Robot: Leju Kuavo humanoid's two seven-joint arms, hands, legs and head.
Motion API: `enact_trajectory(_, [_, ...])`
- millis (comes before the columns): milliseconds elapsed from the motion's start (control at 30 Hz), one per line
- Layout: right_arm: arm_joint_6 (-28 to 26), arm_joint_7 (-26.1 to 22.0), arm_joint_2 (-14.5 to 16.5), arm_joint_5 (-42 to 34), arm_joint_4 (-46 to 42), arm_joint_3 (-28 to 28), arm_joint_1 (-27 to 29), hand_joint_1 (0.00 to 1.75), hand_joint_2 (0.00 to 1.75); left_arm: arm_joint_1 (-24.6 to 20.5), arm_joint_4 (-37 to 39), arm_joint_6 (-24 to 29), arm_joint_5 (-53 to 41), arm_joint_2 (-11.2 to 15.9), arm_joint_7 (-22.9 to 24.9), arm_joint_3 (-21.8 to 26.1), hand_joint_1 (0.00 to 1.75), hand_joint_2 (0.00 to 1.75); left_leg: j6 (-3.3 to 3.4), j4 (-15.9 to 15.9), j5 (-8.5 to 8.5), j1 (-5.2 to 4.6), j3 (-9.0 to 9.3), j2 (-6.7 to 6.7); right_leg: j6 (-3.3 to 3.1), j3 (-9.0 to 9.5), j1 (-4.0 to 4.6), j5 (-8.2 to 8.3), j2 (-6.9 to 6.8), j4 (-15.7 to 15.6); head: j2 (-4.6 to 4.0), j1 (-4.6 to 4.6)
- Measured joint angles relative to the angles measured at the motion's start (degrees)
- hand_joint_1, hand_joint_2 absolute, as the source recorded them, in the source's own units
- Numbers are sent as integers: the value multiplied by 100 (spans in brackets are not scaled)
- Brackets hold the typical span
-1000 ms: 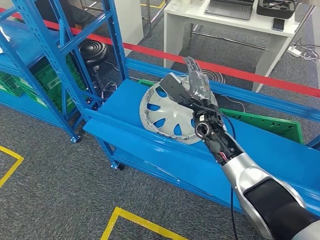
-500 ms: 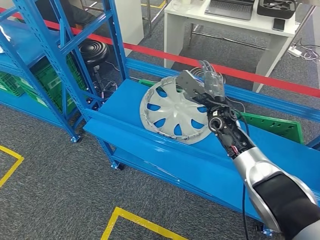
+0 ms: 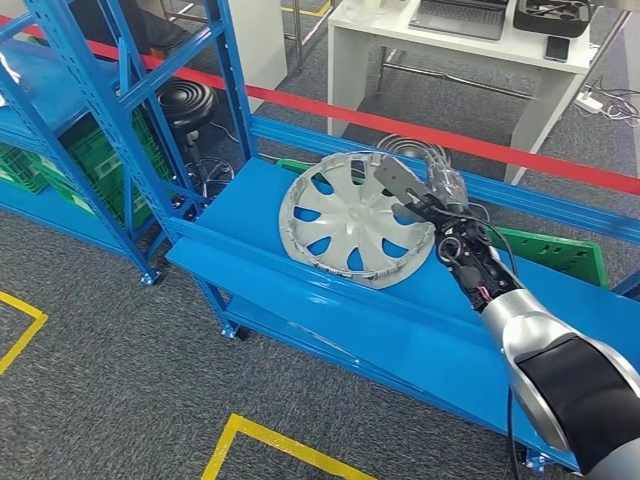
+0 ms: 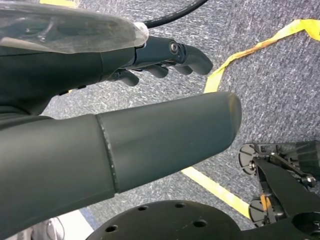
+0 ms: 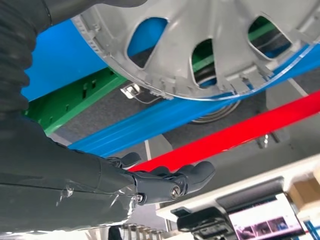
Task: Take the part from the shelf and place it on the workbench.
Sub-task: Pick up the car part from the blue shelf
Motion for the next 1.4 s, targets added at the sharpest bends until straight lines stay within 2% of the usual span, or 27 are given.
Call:
enact_trajectory(500, [520,-182,1,572,929,371,-314,0,175,-79,0,-48,-39,-19,44,-1,0,0,0,0,0,0,-1,-2,0,4,1,0,-3,1,0,-1])
enact_trajectory(1133, [1382,-426,353,985,1681,1244,-508,0,175,-97,0,-72,-27,-19,44,-1,0,0,0,0,0,0,-1,-5,1,4,1,-1,-7,1,0,-1])
enact_trajectory(1400, [1525,-515,435,1031,1849,1520,-475,0,175,-96,0,-72,-15,-19,44,-2,0,0,0,0,0,0,-1,-5,1,4,1,-1,-6,1,0,-1])
